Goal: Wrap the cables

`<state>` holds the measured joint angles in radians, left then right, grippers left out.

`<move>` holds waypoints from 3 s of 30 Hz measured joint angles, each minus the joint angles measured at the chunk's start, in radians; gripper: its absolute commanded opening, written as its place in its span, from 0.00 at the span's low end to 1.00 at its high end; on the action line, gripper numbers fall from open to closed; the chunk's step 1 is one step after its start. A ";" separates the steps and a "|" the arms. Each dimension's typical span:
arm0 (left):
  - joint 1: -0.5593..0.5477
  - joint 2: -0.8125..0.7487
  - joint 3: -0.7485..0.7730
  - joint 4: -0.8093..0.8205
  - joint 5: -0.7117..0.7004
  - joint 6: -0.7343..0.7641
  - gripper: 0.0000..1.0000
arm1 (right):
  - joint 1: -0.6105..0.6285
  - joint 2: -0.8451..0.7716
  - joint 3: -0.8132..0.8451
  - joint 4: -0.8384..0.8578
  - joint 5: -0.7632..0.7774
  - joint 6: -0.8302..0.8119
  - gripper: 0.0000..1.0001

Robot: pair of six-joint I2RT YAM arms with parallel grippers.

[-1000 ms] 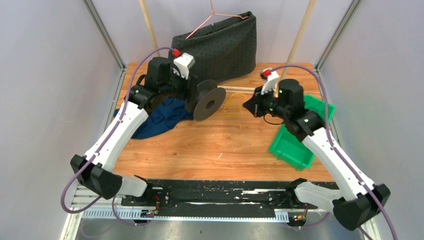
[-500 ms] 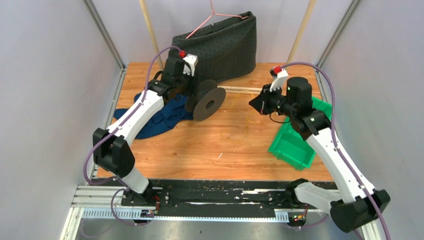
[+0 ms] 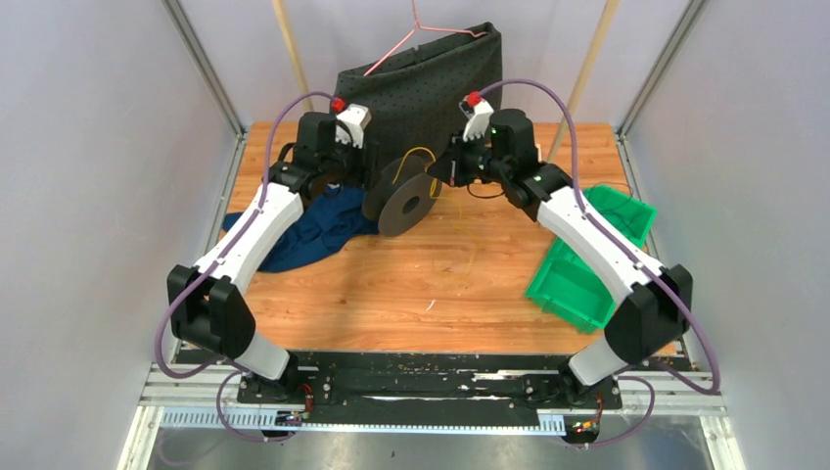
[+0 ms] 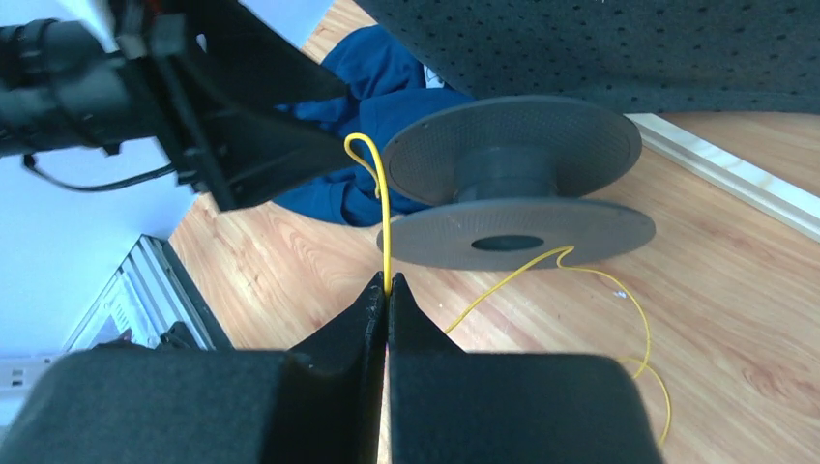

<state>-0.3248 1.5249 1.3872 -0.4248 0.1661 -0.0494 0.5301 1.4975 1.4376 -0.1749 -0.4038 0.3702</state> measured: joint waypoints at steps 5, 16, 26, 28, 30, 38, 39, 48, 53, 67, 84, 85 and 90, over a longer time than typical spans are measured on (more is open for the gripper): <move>0.041 -0.027 -0.010 0.000 0.091 0.015 0.66 | 0.008 0.106 0.045 0.041 -0.013 0.029 0.01; 0.076 -0.032 -0.039 0.014 0.218 0.040 0.68 | 0.016 0.259 0.127 0.071 -0.034 0.073 0.01; 0.075 0.005 -0.075 0.119 0.270 0.021 0.66 | 0.019 0.326 0.159 0.080 -0.072 0.115 0.01; 0.074 0.022 -0.076 0.132 0.269 0.023 0.64 | 0.019 0.336 0.164 0.080 -0.077 0.121 0.01; 0.074 0.037 -0.076 0.141 0.267 0.024 0.62 | 0.019 0.346 0.169 0.082 -0.083 0.128 0.01; 0.074 0.087 -0.076 0.134 0.274 0.091 0.60 | 0.019 0.353 0.169 0.101 -0.113 0.158 0.01; 0.074 0.088 -0.077 0.132 0.277 0.105 0.60 | 0.019 0.353 0.169 0.108 -0.120 0.162 0.01; 0.074 0.077 -0.170 0.167 0.299 0.167 0.58 | 0.013 0.356 0.169 0.145 -0.176 0.207 0.01; 0.080 0.078 -0.171 0.183 0.330 0.170 0.61 | 0.006 0.359 0.157 0.153 -0.184 0.214 0.01; 0.088 0.078 -0.157 0.185 0.355 0.167 0.65 | -0.036 0.324 0.074 0.155 -0.148 0.205 0.01; 0.090 0.105 -0.127 0.175 0.380 0.147 0.64 | -0.048 0.211 0.072 0.172 -0.164 0.186 0.01; 0.090 0.105 -0.127 0.175 0.381 0.147 0.64 | -0.048 0.193 0.071 0.169 -0.163 0.182 0.01; 0.093 0.105 -0.127 0.174 0.390 0.145 0.64 | -0.048 0.131 0.034 0.175 -0.155 0.161 0.01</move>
<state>-0.2321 1.6299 1.2606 -0.2508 0.5564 0.0959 0.4820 1.6283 1.4719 0.0006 -0.5591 0.5316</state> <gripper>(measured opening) 0.645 0.013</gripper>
